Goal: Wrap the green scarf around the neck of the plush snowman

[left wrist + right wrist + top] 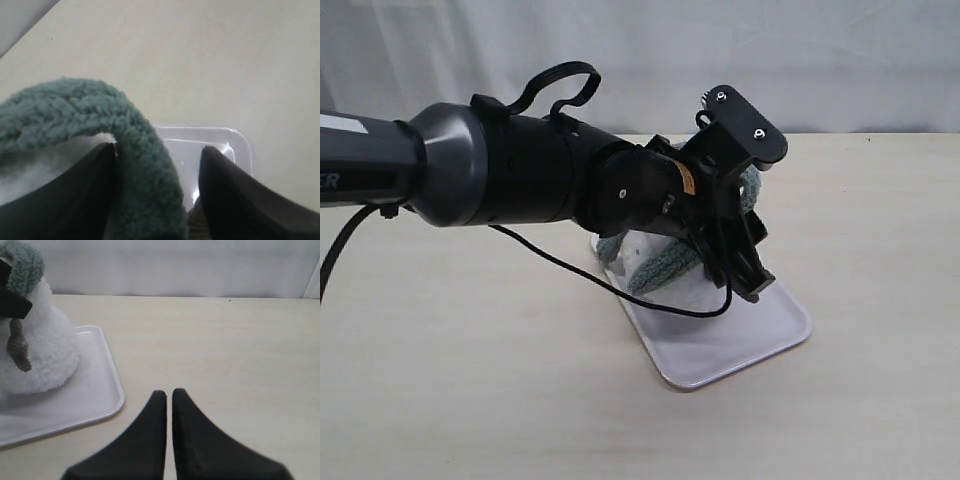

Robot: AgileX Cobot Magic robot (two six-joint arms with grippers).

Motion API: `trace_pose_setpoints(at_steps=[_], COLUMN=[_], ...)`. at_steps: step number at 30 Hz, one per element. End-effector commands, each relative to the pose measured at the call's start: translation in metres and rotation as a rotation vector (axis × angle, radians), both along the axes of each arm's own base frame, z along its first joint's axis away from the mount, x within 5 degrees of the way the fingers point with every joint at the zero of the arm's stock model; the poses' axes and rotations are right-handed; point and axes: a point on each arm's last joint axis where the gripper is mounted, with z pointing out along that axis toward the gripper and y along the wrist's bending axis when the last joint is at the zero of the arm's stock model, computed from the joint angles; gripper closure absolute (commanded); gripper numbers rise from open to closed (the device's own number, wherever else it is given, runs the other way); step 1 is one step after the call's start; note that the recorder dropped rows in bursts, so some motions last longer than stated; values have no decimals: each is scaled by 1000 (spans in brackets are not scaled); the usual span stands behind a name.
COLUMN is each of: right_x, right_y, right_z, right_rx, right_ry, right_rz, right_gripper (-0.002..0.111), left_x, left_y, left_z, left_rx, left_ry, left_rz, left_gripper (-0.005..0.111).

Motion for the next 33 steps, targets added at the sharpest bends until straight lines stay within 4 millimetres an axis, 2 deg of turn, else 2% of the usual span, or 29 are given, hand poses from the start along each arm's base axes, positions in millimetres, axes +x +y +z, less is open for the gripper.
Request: trace_pose_setpoints(at_steps=[1, 6, 9, 19, 26, 33], right_x=[0, 0, 0, 0, 0, 0], right_y=[0, 0, 0, 0, 0, 0], right_z=[0, 0, 0, 0, 0, 0], right_rx=[2, 2, 2, 2, 2, 2], right_ry=[-7, -7, -7, -7, -7, -7], right_rz=[-2, -2, -2, -2, -2, -2], right_gripper=[104, 104, 104, 104, 104, 104], left_x=[-5, -6, -4, -7, -13, -16], left_y=[6, 8, 6, 11, 19, 23], left_z=[-2, -4, -1, 30, 29, 25], left_rx=[120, 169, 139, 90, 182, 233], left_ry=[29, 19, -14, -95, -40, 9], left_rz=[-51, -72, -70, -77, -92, -95], left_gripper=[55, 55, 55, 55, 34, 33])
